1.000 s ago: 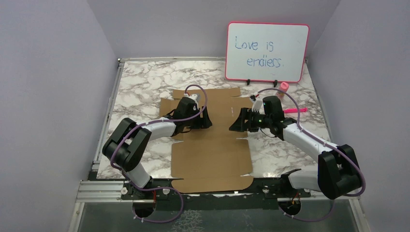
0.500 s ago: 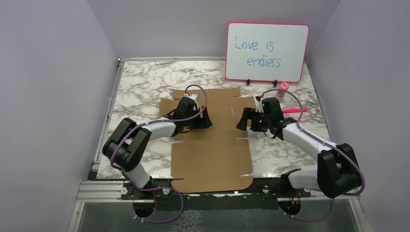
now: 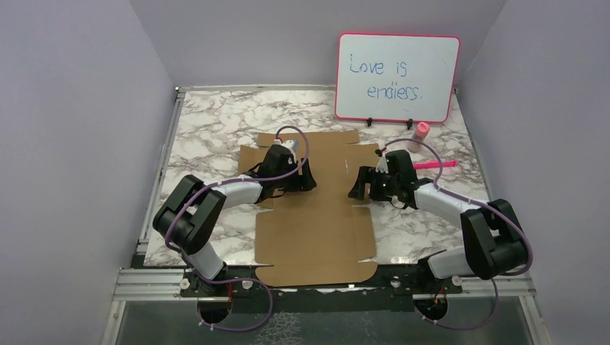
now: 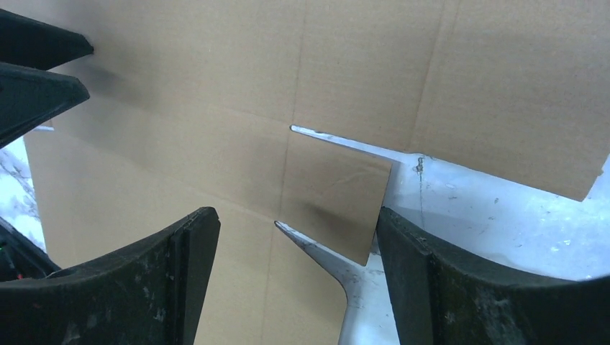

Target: Fold the paper box

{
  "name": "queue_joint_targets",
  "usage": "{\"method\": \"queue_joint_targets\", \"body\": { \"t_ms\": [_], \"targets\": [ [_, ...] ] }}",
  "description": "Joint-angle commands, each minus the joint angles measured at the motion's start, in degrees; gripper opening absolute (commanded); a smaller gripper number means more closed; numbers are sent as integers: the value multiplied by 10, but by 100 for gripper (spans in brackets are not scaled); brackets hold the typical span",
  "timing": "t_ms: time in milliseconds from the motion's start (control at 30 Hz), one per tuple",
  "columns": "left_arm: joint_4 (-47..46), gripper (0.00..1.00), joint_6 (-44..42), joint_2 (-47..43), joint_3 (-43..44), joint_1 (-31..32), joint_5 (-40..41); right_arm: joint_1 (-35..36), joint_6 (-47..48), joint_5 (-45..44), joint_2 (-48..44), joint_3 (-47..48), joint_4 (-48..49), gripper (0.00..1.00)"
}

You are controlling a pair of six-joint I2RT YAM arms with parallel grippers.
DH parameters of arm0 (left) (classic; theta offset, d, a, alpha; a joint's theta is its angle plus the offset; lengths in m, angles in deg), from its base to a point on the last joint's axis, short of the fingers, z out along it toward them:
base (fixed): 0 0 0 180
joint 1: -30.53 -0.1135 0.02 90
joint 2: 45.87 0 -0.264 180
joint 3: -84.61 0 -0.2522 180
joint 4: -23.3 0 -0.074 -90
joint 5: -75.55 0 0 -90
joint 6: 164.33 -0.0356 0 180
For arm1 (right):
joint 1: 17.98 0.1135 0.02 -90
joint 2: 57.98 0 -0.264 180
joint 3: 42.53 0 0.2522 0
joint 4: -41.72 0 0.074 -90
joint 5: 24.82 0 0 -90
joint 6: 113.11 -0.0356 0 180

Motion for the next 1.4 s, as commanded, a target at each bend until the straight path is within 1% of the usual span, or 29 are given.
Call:
{"method": "queue_joint_targets", "body": {
  "t_ms": [0,133,267,500,767,900,967,1100,1233,1367],
  "targets": [
    [19,76,5,18,-16,6,-16,1,2,86,-3,-9,28,83],
    [17,76,7,22,-15,6,-18,0,-6,141,-8,-6,50,79],
    [16,76,8,23,-16,6,-18,1,-18,171,-24,5,51,78],
    [15,76,9,27,-16,6,-18,2,-31,191,-49,23,45,78],
    [11,76,11,26,-18,6,-19,32,-65,191,-9,20,93,77],
    [10,76,11,25,-20,6,-20,56,-80,179,19,23,118,77],
    [10,76,11,23,-20,6,-21,61,-79,176,28,29,116,77],
    [23,76,8,6,-17,5,-20,61,-43,135,16,60,55,78],
    [46,77,-2,-20,-3,4,-6,60,3,69,-18,92,-15,83],
    [56,77,-8,-37,19,-2,0,42,34,11,-42,106,-46,87]
  ]
}}
